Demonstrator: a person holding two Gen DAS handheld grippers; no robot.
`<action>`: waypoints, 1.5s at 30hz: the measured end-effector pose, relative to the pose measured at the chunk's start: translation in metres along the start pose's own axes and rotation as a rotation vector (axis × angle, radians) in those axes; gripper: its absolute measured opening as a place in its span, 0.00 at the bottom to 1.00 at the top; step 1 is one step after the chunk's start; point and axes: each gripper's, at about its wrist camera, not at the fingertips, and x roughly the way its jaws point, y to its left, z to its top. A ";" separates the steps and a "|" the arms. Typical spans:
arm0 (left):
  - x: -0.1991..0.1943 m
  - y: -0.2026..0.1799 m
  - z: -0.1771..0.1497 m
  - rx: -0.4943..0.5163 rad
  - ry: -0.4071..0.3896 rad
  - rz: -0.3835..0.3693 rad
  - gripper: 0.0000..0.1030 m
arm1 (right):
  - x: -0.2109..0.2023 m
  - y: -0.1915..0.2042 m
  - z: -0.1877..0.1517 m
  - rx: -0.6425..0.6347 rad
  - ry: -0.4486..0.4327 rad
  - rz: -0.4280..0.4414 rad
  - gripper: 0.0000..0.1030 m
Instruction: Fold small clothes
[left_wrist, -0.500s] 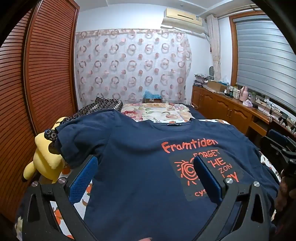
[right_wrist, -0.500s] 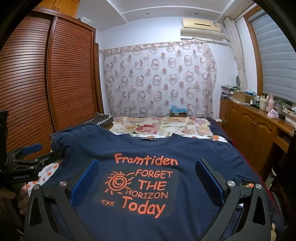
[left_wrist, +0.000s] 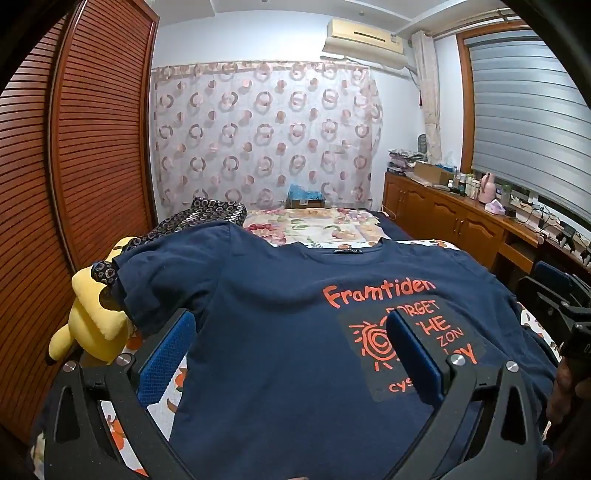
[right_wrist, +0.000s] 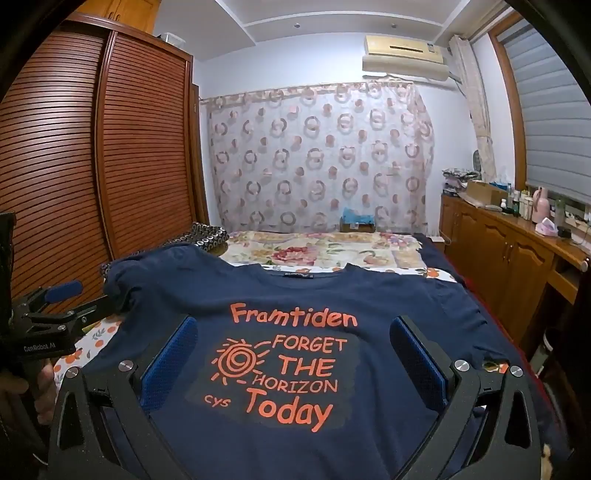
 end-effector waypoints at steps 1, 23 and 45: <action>-0.001 0.001 0.000 0.001 -0.001 0.000 1.00 | 0.000 0.000 0.000 -0.001 -0.001 0.000 1.00; -0.007 -0.002 0.007 0.011 -0.010 0.004 1.00 | -0.003 0.003 -0.001 -0.006 -0.018 0.000 1.00; -0.017 -0.008 0.011 0.019 -0.018 0.006 1.00 | -0.003 0.002 -0.003 -0.002 -0.022 0.001 1.00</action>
